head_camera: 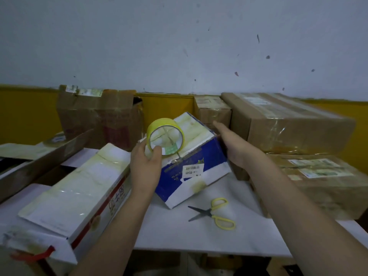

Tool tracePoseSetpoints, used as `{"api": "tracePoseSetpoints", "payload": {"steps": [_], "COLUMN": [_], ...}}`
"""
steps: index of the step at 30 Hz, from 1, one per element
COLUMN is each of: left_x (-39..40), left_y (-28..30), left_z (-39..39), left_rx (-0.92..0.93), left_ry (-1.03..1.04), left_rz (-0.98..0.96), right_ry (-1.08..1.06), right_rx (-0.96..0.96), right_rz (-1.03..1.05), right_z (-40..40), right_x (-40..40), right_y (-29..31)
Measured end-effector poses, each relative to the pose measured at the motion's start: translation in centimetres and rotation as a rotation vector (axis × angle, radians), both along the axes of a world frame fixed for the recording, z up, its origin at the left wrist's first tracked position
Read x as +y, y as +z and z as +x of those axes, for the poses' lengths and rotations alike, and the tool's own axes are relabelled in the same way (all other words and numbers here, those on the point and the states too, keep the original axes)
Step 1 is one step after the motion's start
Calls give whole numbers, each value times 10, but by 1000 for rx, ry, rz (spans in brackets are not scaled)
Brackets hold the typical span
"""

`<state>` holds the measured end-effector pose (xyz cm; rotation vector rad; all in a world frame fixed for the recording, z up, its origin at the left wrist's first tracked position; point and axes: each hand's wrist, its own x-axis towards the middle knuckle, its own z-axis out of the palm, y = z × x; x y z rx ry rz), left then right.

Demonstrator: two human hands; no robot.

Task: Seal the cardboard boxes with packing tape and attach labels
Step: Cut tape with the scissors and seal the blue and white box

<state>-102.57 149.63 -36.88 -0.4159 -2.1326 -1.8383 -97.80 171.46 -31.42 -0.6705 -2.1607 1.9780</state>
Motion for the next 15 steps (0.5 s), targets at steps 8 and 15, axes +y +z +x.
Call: {"api": "tracePoseSetpoints", "payload": {"steps": [8, 15], "left_x": [9, 19], "left_y": [2, 22], "left_z": [-20, -29], "left_rx": [143, -1], "left_ry": [-47, -129], "left_rz": [-512, -455], "right_ry": [-17, -149], "right_rx": [-124, -56], "right_rz": [196, 159], "right_z": [-12, -17], "right_x": [-2, 7], "right_y": [-32, -42]}}
